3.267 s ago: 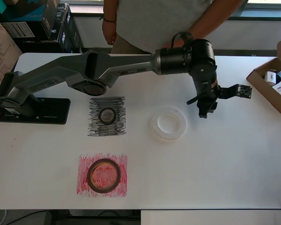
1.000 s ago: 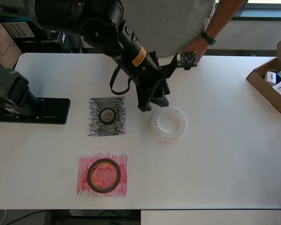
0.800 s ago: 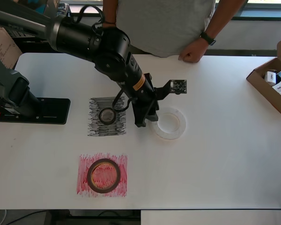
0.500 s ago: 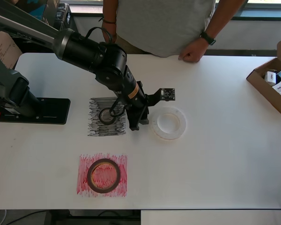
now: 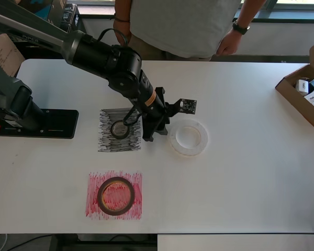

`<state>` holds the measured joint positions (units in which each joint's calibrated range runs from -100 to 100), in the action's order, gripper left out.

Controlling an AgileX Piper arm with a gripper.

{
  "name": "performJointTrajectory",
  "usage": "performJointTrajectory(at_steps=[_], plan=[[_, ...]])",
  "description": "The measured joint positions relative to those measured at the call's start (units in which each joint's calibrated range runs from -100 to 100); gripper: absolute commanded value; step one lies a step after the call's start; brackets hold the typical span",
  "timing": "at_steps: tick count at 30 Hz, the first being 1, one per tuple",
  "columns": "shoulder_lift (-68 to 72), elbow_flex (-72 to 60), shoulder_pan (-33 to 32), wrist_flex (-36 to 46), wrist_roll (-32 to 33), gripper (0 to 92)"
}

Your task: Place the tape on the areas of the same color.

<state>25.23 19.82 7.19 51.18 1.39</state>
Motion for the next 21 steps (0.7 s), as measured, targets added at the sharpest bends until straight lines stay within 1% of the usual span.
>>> performJointTrajectory(at_steps=[6,16,21], plan=[[3.6,-1.1,1.0,0.0,5.4,41.8],[3.8,-2.7,1.7,0.5,15.8,41.8],[4.1,-6.2,0.8,4.6,18.6,41.8]])
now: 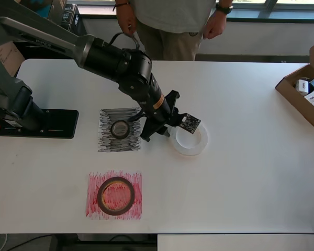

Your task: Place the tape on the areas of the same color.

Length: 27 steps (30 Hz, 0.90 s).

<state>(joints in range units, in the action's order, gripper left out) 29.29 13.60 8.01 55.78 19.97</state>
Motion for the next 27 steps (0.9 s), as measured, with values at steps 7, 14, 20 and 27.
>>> performJointTrajectory(at_steps=[7,14,20,27], plan=[[4.7,-6.2,0.1,2.2,-0.2,41.8],[9.9,-12.8,0.9,4.6,-4.2,41.8],[12.1,-15.4,1.1,4.8,-6.6,42.0],[14.4,-15.5,2.2,4.9,-10.3,42.3]])
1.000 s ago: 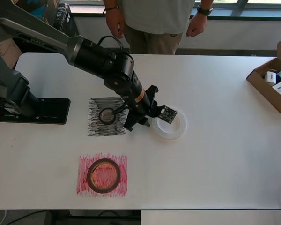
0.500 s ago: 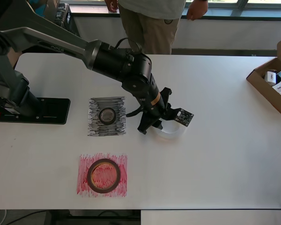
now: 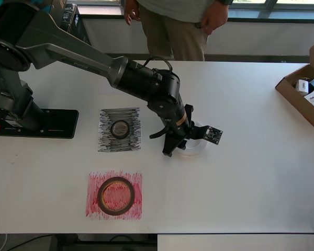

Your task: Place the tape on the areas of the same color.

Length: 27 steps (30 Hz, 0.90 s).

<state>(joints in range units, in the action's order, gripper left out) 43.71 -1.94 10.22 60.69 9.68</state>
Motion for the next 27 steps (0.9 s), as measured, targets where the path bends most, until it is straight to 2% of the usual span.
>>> performJointTrajectory(at_steps=[7,15,20,27], plan=[[1.2,0.0,0.3,0.0,-5.9,42.4],[1.1,0.0,0.3,-1.1,-11.8,49.9],[1.1,0.0,0.3,-1.1,-13.2,54.4],[4.2,-1.4,0.3,-1.2,-14.4,54.9]])
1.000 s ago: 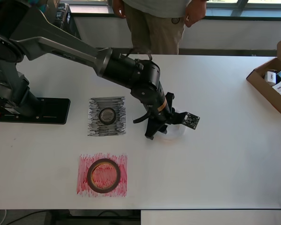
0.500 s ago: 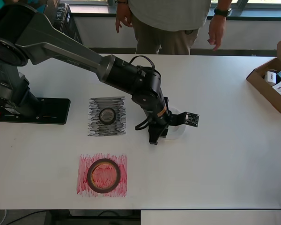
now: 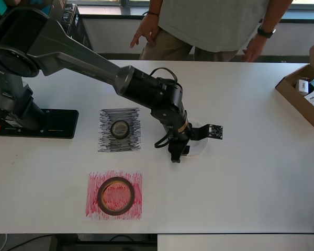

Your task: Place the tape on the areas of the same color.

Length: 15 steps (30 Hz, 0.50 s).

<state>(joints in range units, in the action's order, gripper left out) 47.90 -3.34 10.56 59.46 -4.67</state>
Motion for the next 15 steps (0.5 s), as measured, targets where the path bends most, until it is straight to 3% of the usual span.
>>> performJointTrajectory(at_steps=[15], plan=[[4.2,-4.4,0.0,0.0,0.0,54.9]])
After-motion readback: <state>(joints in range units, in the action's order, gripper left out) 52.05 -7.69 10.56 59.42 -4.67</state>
